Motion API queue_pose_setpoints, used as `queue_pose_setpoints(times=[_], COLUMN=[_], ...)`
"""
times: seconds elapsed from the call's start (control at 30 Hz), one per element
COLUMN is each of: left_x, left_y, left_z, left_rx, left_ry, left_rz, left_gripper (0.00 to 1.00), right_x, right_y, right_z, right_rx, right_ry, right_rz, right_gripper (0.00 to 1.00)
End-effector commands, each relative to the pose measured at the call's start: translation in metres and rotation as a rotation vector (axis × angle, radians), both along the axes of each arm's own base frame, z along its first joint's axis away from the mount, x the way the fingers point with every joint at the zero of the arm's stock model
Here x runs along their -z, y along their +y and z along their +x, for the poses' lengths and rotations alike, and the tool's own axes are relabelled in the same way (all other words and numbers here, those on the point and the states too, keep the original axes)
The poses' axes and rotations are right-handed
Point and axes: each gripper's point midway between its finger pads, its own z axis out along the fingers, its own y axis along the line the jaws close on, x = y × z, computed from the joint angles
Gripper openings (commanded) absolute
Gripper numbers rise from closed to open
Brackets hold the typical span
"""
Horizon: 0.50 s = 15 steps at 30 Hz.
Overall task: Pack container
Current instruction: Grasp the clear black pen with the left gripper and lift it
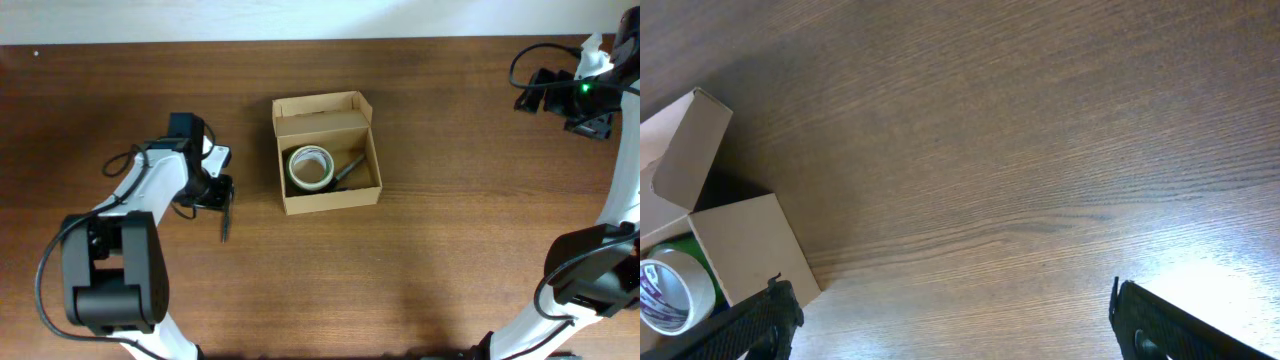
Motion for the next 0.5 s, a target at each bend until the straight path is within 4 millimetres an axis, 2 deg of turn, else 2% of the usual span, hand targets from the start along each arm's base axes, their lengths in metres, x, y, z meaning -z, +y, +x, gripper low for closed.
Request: queue_pose_setpoints(times=[0.0,0.1,0.2,0.47], left_x=[0.005,0.005,0.007,0.028], left_y=[-0.015,-0.018,-0.02,-0.016], left_z=[0.002,0.005,0.004,-0.004], left_rx=[0.016,0.031,0.035,-0.02], left_ry=[0.0,-0.012,-0.008,0.058], left_rz=[-0.027,-0.013,-0.009,0.016], left_gripper=[0.47,0.47,0.42,0.41], right_x=[0.003,0.003,0.003,0.003], right_y=[0.001,0.001,0.001,0.001], right_z=[0.001,0.001,0.001,0.001], right_rx=[-0.003,-0.003,-0.003,-0.003], right_ry=[0.004,0.004,0.004,0.004], right_rz=[0.014,0.014,0.014,0.014], right_gripper=[0.99,0.99,0.99,0.99])
